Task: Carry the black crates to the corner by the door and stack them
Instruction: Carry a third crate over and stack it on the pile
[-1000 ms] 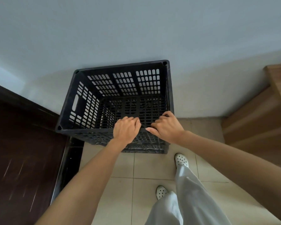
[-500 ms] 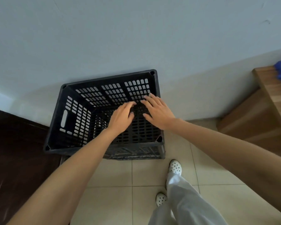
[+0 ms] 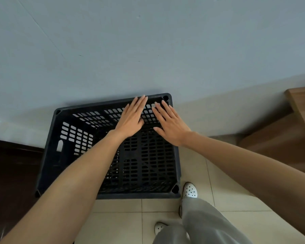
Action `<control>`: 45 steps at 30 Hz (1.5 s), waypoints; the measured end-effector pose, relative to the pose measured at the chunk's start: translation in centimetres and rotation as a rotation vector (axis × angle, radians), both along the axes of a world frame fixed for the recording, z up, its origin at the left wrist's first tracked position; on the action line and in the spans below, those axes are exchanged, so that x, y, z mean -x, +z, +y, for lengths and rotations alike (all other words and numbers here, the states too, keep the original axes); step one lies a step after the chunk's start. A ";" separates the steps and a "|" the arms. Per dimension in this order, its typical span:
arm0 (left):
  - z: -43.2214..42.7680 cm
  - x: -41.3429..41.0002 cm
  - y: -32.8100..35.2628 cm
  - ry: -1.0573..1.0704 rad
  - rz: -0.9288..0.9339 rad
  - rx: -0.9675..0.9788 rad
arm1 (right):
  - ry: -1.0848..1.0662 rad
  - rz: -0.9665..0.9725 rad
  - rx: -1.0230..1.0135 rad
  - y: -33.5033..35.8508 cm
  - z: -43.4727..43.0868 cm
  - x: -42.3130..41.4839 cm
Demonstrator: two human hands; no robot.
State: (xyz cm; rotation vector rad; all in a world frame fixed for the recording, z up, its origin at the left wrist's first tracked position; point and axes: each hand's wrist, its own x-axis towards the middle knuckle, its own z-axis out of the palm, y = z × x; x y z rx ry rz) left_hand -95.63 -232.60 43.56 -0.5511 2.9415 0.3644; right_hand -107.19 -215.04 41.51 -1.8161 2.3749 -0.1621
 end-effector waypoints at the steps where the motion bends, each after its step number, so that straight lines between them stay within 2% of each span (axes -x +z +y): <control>1: 0.0 0.0 -0.1 0.001 -0.019 -0.024 | -0.002 0.004 0.002 0.0 0.0 0.1; 6: -0.6 0.4 0.6 -0.014 -0.106 -0.049 | 0.007 0.033 -0.019 0.2 -0.5 0.6; 10: -0.1 0.3 1.7 -0.024 -0.168 -0.050 | 0.102 0.057 -0.112 0.5 -0.4 0.6; 14: -0.4 -2.5 2.1 0.000 -0.048 -0.057 | 0.086 0.048 -0.155 1.0 -0.6 0.5; 18: -4.4 -9.9 2.3 0.128 0.074 0.028 | 0.088 0.063 -0.105 2.1 -2.4 -0.8; 24: -11.6 -24.8 1.4 0.444 -0.032 0.180 | 0.233 -0.054 0.038 4.6 -12.8 -10.2; 29: -11.0 -32.4 0.0 0.682 -0.005 0.040 | 0.352 -0.189 0.051 5.2 -22.8 -22.0; 33: -10.5 -33.3 -0.9 0.716 0.120 -0.070 | 0.416 -0.178 -0.044 3.8 -28.9 -27.9; 37: -10.5 -33.0 -0.9 0.781 0.206 -0.152 | 0.358 -0.171 -0.170 1.7 -32.7 -29.2; 45: -10.4 -33.1 -1.3 0.747 0.222 -0.196 | 0.371 -0.122 -0.121 0.5 -32.8 -28.6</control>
